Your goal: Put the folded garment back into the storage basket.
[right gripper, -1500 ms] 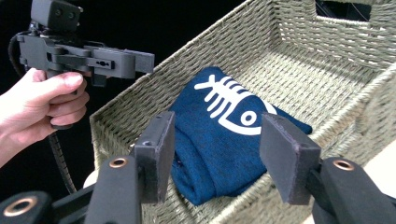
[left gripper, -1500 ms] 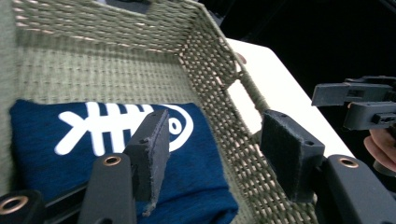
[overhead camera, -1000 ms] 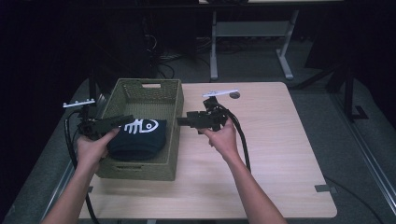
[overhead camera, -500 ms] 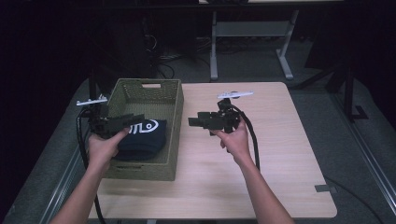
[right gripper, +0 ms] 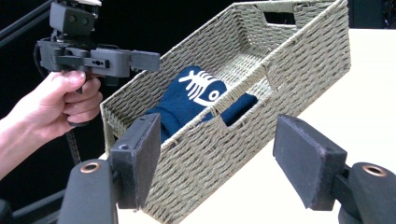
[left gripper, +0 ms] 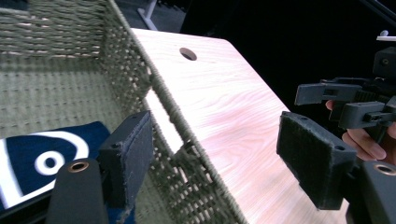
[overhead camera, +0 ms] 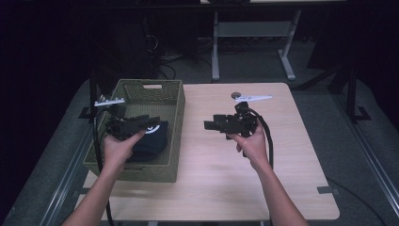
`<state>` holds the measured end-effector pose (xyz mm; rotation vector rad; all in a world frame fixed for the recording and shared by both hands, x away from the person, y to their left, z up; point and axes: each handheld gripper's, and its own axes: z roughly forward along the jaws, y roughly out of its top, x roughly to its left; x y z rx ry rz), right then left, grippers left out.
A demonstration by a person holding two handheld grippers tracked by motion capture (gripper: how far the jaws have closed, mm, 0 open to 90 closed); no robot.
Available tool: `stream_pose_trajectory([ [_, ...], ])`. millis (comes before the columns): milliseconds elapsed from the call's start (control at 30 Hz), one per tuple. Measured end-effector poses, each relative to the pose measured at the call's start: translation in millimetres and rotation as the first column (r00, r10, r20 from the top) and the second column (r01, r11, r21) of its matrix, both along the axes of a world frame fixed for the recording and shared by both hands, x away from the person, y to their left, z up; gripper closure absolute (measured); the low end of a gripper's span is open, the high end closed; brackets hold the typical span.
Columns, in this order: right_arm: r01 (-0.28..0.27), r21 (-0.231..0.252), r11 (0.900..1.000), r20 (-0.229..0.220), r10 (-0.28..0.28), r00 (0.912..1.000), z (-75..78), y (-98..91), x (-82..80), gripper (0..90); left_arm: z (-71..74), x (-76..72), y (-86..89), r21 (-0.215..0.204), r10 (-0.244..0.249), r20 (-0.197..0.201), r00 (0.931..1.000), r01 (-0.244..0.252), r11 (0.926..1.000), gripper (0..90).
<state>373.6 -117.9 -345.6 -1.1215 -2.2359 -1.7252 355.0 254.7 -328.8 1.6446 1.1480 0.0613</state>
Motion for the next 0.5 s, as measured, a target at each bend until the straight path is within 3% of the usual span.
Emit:
stream_pose_trajectory([
  [500, 0.045, 0.007, 0.999, 0.0, -0.045, 0.999, -1.2, -37.5, -9.7, 31.7, 3.1, -2.6, -34.5, 0.006, -0.058, 0.016, 0.9982, 0.058, 0.9983, 24.2],
])
